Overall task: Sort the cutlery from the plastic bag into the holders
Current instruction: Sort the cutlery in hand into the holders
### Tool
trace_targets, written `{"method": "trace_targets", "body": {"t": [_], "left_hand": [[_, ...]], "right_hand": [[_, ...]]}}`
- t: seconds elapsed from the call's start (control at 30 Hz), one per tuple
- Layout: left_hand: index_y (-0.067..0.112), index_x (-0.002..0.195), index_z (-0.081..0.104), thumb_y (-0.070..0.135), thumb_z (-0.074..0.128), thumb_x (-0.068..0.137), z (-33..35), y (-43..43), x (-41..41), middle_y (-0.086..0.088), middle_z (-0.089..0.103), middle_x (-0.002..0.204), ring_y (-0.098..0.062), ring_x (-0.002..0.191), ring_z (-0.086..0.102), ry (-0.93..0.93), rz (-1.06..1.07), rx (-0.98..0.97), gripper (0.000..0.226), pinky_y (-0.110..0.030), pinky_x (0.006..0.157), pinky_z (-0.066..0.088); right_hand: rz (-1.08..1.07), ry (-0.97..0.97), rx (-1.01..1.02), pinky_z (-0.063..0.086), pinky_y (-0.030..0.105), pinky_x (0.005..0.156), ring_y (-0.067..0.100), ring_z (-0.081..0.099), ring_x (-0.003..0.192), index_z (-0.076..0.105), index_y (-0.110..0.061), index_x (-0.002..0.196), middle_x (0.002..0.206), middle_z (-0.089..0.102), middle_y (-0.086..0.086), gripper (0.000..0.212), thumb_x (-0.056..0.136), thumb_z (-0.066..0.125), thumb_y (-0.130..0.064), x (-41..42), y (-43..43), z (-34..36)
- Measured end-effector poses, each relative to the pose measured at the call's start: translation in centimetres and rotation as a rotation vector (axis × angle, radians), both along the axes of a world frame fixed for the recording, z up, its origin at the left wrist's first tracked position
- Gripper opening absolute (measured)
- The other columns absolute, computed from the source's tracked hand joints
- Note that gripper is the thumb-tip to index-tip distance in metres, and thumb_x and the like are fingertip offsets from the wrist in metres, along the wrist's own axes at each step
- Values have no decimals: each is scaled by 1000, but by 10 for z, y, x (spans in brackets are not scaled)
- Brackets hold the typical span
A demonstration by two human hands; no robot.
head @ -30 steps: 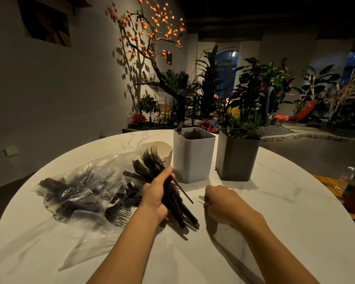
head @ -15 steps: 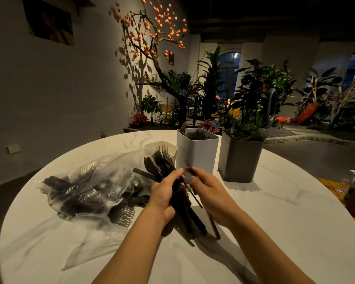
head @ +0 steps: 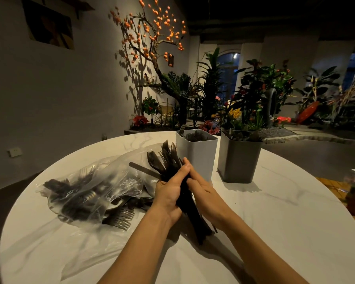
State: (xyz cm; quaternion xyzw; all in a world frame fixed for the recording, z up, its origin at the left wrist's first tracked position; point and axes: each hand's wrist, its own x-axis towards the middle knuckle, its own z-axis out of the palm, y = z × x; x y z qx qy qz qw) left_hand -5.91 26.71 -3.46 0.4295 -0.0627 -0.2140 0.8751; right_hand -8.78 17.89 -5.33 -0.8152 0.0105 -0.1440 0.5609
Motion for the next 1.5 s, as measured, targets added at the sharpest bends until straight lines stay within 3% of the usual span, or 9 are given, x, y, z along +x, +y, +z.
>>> {"method": "trace_targets", "body": {"t": [0.2, 0.47, 0.67, 0.77, 0.97, 1.07, 1.2, 1.37, 1.5], "left_hand": [[1, 98, 75, 18, 83, 84, -6, -5, 11, -11, 78, 84, -22, 75, 77, 30, 161, 18, 24, -30, 59, 59], [10, 83, 75, 20, 79, 87, 6, -1, 12, 0, 76, 69, -18, 73, 76, -210, 308, 148, 11, -26, 60, 60], [27, 88, 73, 23, 72, 95, 19, -4, 13, 0, 76, 79, -23, 85, 76, -582, 399, 187, 9, -55, 87, 60], [46, 89, 71, 30, 71, 95, 21, -10, 16, 17, 74, 83, -8, 95, 72, -824, 441, 307, 17, -44, 94, 56], [17, 118, 67, 21, 63, 97, 15, -33, 6, 2, 71, 109, 11, 91, 66, -883, 223, 430, 21, -5, 76, 47], [25, 97, 70, 26, 71, 89, -3, -40, 13, 3, 74, 85, -5, 87, 72, -873, 283, 434, 8, -30, 72, 60], [26, 109, 66, 18, 80, 85, -16, -37, 11, 5, 71, 98, -16, 105, 64, -1014, 116, 561, 29, -19, 91, 52], [23, 111, 61, 32, 21, 112, -17, -37, 0, 4, 77, 90, -13, 87, 70, -892, 80, 448, 41, -28, 75, 58], [24, 108, 64, 29, 60, 98, -12, -38, 0, 3, 76, 87, -20, 82, 72, -815, 36, 284, 12, -38, 71, 60]], "right_hand": [[127, -19, -124, 30, 21, 113, -5, 27, 135, -1, -60, 142, 145, 16, -33, 54, 110, 32, -32, -9, -1, -2], [190, -31, -134, 48, 10, 86, -30, 45, 107, -6, -55, 148, 129, 26, -47, 89, 101, 56, -12, -15, -7, 3], [106, -119, -128, 36, 2, 92, -33, 33, 116, -7, -48, 155, 134, 28, -45, 101, 93, 70, -27, -15, -20, 9], [108, -122, 17, 38, 31, 110, -6, 40, 135, 10, -46, 157, 136, 37, -40, 92, 84, 62, -26, -15, -27, 13], [21, -220, 297, 33, 51, 119, 15, 46, 137, 31, -36, 153, 142, 51, -17, 76, 79, 49, -35, -18, -34, 26], [54, -264, 357, 43, 47, 112, 18, 51, 135, 40, -38, 148, 143, 57, -10, 67, 81, 42, -32, -21, -36, 28], [-4, -296, 298, 52, 28, 96, 2, 59, 122, 49, -37, 138, 129, 66, -13, 54, 85, 41, -40, -19, -39, 32], [-22, -387, 291, 53, 12, 75, -4, 62, 112, 47, -33, 139, 130, 62, -5, 55, 84, 53, -34, -26, -41, 41], [-11, -439, 260, 54, 16, 80, 3, 63, 114, 45, -26, 138, 126, 62, 1, 58, 83, 60, -37, -33, -37, 45]]}}
